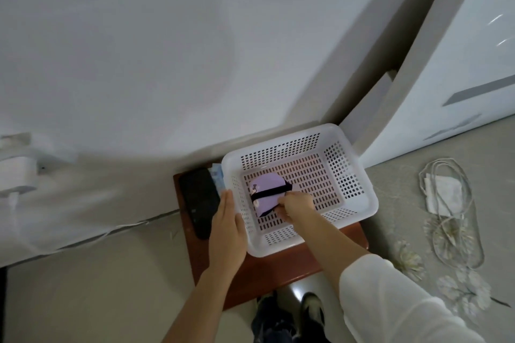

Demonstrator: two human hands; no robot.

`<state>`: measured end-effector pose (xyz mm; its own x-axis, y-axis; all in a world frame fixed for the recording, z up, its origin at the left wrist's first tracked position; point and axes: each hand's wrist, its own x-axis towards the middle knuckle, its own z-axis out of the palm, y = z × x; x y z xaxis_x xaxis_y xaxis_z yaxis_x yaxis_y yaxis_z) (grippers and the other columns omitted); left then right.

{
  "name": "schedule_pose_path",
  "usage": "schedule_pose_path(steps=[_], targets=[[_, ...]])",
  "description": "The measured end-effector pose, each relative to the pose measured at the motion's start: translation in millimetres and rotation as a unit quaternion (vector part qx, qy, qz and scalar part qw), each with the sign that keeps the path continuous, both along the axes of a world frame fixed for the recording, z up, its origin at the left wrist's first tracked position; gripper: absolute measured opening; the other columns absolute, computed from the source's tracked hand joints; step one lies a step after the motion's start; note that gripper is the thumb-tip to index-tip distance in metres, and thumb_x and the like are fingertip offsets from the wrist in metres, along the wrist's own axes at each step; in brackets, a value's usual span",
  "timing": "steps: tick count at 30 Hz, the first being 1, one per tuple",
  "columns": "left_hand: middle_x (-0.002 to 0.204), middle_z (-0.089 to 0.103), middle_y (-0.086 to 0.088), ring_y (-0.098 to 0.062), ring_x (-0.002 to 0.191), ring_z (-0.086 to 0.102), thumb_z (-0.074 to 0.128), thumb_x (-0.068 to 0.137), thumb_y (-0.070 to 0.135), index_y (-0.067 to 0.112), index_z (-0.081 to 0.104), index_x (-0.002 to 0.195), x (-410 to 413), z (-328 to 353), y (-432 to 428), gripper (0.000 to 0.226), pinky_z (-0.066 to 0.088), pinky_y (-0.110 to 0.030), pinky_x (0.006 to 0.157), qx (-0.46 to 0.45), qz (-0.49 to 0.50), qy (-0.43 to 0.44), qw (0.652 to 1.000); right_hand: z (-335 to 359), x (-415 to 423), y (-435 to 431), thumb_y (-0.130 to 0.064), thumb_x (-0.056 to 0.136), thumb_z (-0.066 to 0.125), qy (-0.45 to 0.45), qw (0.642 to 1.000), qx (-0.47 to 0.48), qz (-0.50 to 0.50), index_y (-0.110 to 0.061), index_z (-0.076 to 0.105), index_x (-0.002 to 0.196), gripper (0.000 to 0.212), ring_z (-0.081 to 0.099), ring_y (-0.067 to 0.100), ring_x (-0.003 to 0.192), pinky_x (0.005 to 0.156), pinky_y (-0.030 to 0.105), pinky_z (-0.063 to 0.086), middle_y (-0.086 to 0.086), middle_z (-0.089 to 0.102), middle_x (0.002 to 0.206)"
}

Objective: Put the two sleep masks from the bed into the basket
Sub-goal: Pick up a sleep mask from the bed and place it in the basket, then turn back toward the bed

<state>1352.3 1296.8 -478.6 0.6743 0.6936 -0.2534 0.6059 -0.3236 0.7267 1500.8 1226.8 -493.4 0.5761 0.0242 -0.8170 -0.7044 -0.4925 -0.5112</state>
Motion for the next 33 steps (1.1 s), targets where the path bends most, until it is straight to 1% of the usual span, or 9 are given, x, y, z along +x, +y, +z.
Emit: schedule_pose_path(steps=[4,9,13,16,18,21,24,28,33], targets=[[0.161,0.008,0.004,-0.013,0.141,0.024,0.036,0.100,0.023,0.021,0.006,0.151,-10,-32,14,0.059,0.030,-0.014,0.097,-0.018,0.023,0.041,0.999,-41,-15,20,0.000,0.080,0.055,0.036,0.996,-0.069,0.046,-0.005,0.055,0.078,0.006,0.065,0.027,0.075,0.082,0.041,0.059,0.015,0.066,0.078],[0.161,0.006,0.007,-0.013,0.136,0.032,0.035,0.100,0.023,0.022,0.004,0.151,-9,-37,16,0.059,0.036,-0.015,0.092,-0.020,0.024,0.044,0.999,-36,-14,18,0.003,0.079,0.051,0.029,0.996,-0.059,0.055,-0.006,0.052,0.078,0.009,0.056,0.025,0.061,0.064,0.033,0.053,0.011,0.055,0.065],[0.161,0.008,0.004,-0.018,0.137,0.034,0.036,0.099,0.025,0.022,0.004,0.151,-11,-35,21,0.060,0.048,-0.028,0.096,-0.002,0.015,0.061,0.998,-23,-12,14,0.000,0.077,0.053,-0.021,0.989,-0.051,0.138,-0.009,0.050,0.066,0.015,0.047,0.020,0.057,0.054,0.028,0.043,0.007,0.049,0.062],[0.161,0.010,-0.003,-0.025,0.145,0.020,0.036,0.099,0.025,0.019,0.005,0.151,-9,-30,19,0.061,0.038,-0.042,0.110,0.016,0.006,0.111,0.994,-1,-12,-6,-0.010,0.083,0.058,-0.087,0.970,-0.034,0.224,-0.010,0.064,0.078,0.008,0.045,0.014,0.054,0.047,0.021,0.036,0.003,0.054,0.066],[0.161,0.005,-0.007,-0.028,0.147,0.008,0.038,0.098,0.027,0.016,0.004,0.151,-5,-22,12,0.064,0.023,-0.044,0.116,0.038,0.005,0.151,0.988,12,-13,-25,-0.014,0.086,0.059,-0.119,0.963,-0.025,0.241,-0.009,0.068,0.093,0.012,0.054,0.014,0.065,0.051,0.021,0.043,0.002,0.061,0.078],[0.161,0.001,-0.010,-0.028,0.148,0.003,0.044,0.096,0.028,0.015,0.008,0.151,13,-4,-6,0.067,0.020,-0.044,0.117,0.052,-0.007,0.151,0.987,30,-12,-63,-0.016,0.085,0.060,-0.150,0.959,-0.024,0.237,-0.007,0.066,0.101,0.019,0.065,0.021,0.085,0.072,0.031,0.056,0.007,0.067,0.097],[0.159,0.009,-0.015,-0.029,0.147,0.006,0.045,0.095,0.025,0.011,0.016,0.149,36,14,-35,0.063,0.020,-0.045,0.118,0.051,-0.092,0.139,0.985,54,-11,-118,-0.020,0.086,0.059,-0.168,0.958,-0.058,0.227,-0.009,0.064,0.106,0.023,0.064,0.018,0.085,0.066,0.023,0.051,0.006,0.067,0.100],[0.155,0.024,-0.016,-0.029,0.144,0.019,0.039,0.096,0.028,0.009,0.031,0.143,66,37,-103,0.051,0.023,-0.043,0.118,0.088,-0.244,0.141,0.955,83,-17,-214,-0.026,0.084,0.059,-0.190,0.954,-0.123,0.195,-0.013,0.063,0.094,0.017,0.062,0.020,0.081,0.076,0.035,0.052,0.003,0.064,0.086],[0.145,0.039,-0.012,-0.026,0.133,0.035,0.039,0.096,0.032,0.013,0.039,0.137,90,65,-224,0.045,0.034,-0.039,0.111,0.065,-0.385,0.117,0.913,106,-44,-349,-0.038,0.088,0.054,-0.181,0.947,-0.219,0.149,-0.018,0.054,0.126,0.043,0.058,0.024,0.111,0.095,0.037,0.048,0.006,0.060,0.126]])
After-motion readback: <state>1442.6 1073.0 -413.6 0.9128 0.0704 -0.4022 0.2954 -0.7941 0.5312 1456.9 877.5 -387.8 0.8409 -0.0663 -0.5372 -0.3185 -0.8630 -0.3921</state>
